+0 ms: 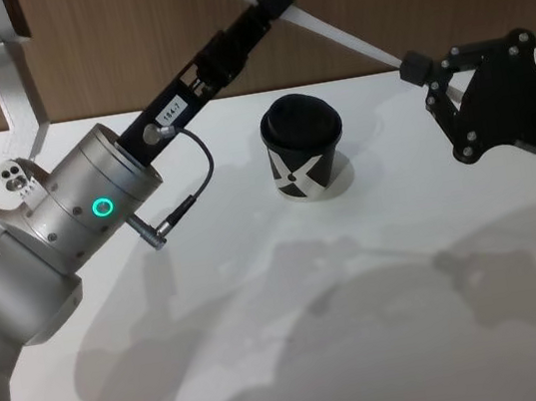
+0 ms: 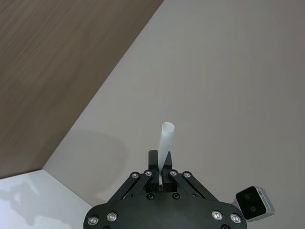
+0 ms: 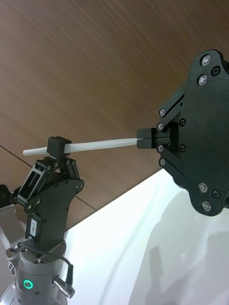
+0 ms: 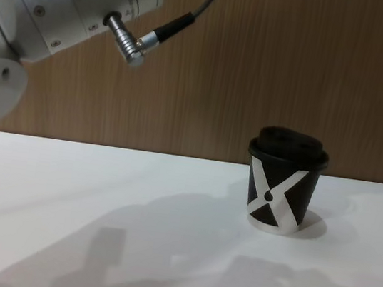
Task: Pick up the straw with one hand, pass it to the other hand, and insert it into the cup.
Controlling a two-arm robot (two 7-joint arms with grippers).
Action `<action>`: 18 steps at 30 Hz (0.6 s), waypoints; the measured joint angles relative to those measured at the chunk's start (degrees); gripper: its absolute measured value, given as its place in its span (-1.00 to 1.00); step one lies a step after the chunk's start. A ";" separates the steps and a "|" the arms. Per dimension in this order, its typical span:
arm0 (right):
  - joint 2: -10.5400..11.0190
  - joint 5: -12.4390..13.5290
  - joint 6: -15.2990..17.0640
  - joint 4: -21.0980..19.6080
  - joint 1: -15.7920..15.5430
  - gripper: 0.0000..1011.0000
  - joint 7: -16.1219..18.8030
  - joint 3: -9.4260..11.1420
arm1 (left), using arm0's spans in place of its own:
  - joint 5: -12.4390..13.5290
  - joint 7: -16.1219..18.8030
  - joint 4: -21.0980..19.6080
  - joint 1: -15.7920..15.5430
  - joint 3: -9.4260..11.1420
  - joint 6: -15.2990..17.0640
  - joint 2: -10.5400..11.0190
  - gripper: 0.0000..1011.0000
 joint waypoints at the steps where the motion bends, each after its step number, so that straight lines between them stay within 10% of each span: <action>1: 0.00 0.00 0.00 0.00 0.00 -1.00 0.00 0.00 | -0.01 0.00 0.00 0.00 0.00 0.00 -0.01 -0.92; 18: 0.00 0.00 0.01 0.00 0.00 -0.28 0.00 0.00 | -0.01 0.03 0.00 -0.05 0.06 -0.04 0.04 -0.97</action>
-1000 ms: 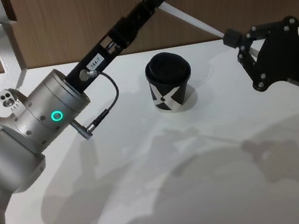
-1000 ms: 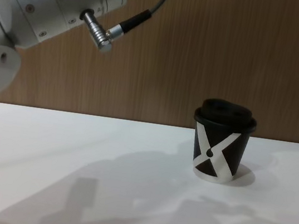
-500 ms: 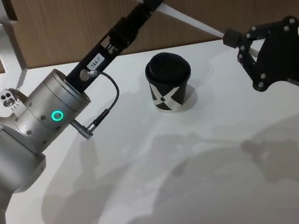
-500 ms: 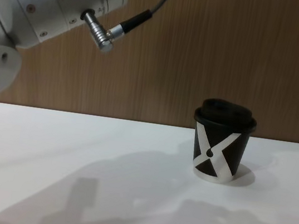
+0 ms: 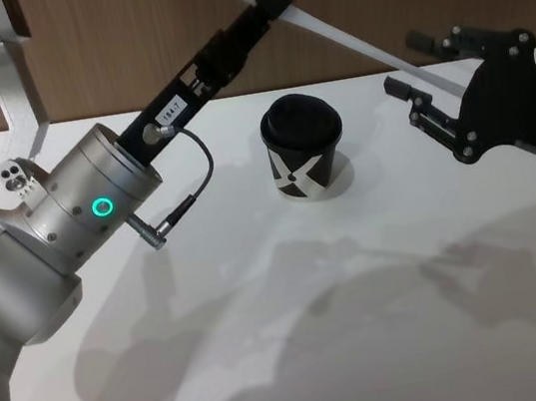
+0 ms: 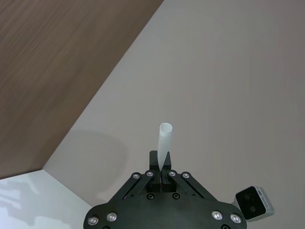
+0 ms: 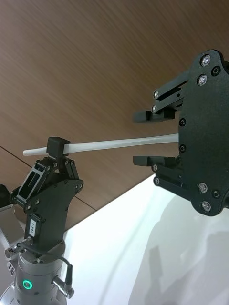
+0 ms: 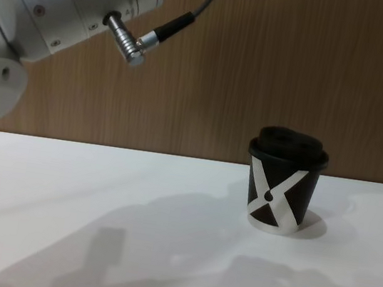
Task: Pick up the straw with one hand, pass it to the other hand, and insert it into the cup.
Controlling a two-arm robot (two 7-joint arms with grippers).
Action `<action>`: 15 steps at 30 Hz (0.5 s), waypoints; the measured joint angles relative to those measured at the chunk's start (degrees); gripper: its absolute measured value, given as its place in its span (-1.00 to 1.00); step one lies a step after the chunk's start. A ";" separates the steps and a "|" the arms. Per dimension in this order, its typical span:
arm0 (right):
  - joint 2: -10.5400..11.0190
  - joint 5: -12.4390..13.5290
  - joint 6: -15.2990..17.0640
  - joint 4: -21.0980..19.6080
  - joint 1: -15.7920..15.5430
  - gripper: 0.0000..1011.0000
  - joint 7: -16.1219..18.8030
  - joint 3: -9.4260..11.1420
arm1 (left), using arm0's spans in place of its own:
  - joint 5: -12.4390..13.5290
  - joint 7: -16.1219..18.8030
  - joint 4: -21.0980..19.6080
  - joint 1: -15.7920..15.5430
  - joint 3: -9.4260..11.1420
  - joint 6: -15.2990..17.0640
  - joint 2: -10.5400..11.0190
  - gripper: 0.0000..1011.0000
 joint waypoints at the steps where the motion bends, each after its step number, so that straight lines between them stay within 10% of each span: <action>1: 0.00 0.00 0.00 0.00 0.00 -0.25 0.00 0.00 | 0.04 0.03 -0.01 -0.04 0.05 -0.04 0.04 -0.97; 15: 0.00 0.00 0.00 0.00 0.00 0.66 0.00 0.00 | 5.31 3.22 -1.30 -1.59 1.60 -1.56 2.45 -0.97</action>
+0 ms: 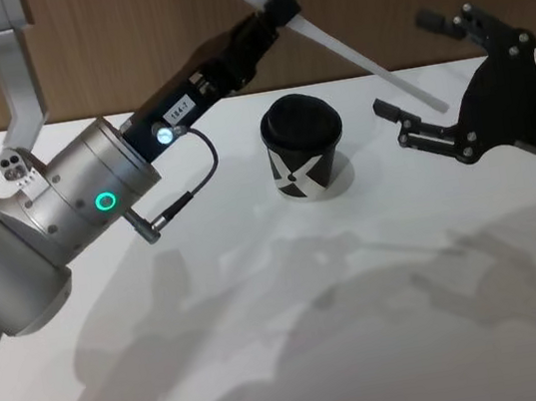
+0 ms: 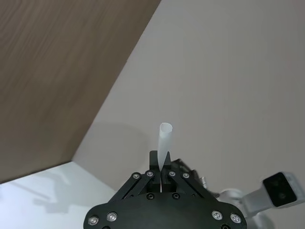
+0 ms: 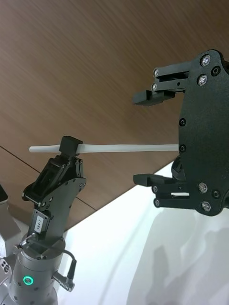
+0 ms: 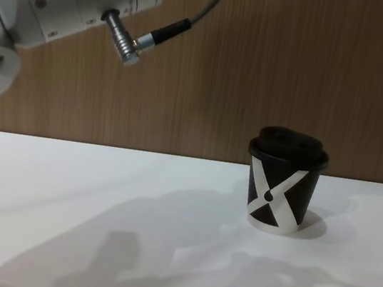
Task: Pick up the straw with one hand, pass it to the other hand, and insert it into the cup.
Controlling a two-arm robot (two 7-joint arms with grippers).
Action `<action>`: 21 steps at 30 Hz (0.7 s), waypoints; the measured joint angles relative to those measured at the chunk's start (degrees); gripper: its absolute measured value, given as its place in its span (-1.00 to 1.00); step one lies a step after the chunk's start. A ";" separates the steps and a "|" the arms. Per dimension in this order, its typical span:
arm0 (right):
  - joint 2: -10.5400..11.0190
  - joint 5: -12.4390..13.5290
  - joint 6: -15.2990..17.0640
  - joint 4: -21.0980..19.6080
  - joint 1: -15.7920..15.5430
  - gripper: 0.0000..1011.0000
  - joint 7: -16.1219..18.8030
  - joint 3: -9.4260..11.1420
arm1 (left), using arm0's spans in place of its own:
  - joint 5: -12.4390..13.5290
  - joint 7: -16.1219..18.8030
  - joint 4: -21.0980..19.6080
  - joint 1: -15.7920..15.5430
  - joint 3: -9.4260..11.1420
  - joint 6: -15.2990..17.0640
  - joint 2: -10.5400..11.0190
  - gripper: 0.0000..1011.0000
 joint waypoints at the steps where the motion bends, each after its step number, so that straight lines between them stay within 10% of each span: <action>1: 0.00 0.00 0.00 0.00 0.00 0.73 0.00 0.00 | 0.58 0.24 -0.12 -0.12 0.11 -0.14 0.18 -0.97; 21: 0.00 0.00 0.00 0.00 0.00 0.98 0.00 0.00 | 13.49 8.13 -4.07 -5.69 4.14 -0.81 5.60 -0.97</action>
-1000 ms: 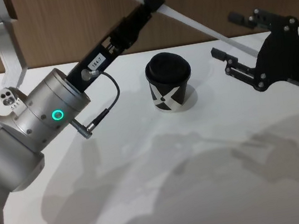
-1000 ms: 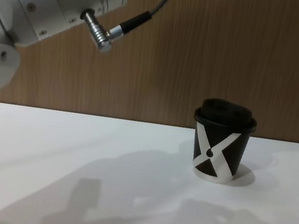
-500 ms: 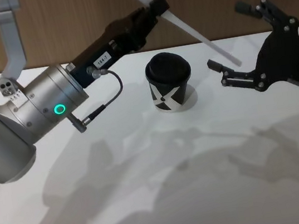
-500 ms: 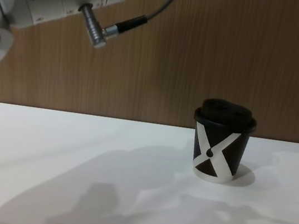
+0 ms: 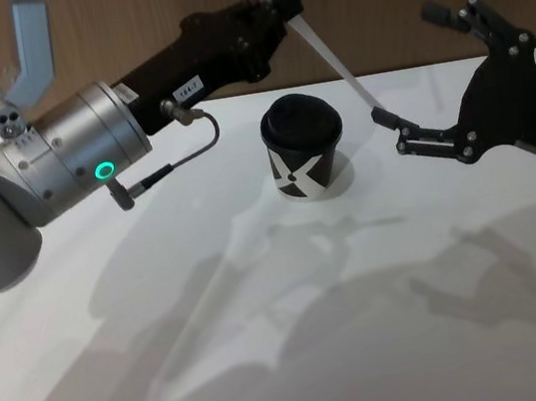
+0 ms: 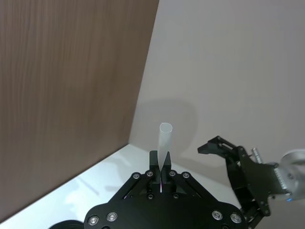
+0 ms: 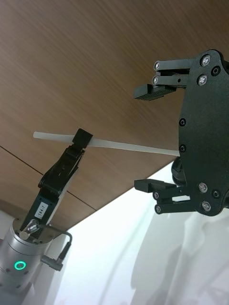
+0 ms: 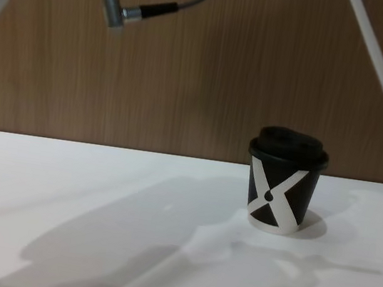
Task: Pick up the straw with one hand, pass it to the other hand, and insert it into the cup.
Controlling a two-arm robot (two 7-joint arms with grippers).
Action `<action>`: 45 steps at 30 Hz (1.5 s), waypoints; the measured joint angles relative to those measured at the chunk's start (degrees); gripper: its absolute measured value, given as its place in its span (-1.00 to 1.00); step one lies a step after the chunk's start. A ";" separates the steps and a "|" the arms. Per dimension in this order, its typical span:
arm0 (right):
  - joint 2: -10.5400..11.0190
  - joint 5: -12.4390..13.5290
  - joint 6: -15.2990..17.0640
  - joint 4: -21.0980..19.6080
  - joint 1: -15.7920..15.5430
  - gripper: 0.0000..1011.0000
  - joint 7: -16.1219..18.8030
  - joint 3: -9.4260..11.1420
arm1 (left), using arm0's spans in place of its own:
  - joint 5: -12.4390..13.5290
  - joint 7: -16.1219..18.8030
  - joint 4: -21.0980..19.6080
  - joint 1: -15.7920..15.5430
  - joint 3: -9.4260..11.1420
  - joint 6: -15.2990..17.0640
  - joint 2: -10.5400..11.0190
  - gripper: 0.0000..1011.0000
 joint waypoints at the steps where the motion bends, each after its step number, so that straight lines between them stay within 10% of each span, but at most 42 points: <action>1: 0.00 0.00 0.00 0.00 0.00 0.98 0.00 0.00 | 0.89 0.53 -0.30 -0.56 0.32 0.33 0.41 -0.97; 20: 0.00 0.00 0.00 0.00 0.00 0.98 0.00 0.00 | 9.04 5.48 -1.56 -11.10 5.37 10.13 4.33 -0.97; 45: 0.00 0.00 0.00 0.00 0.00 0.98 0.00 0.00 | 11.42 5.84 2.93 -16.39 9.16 14.02 3.35 -0.98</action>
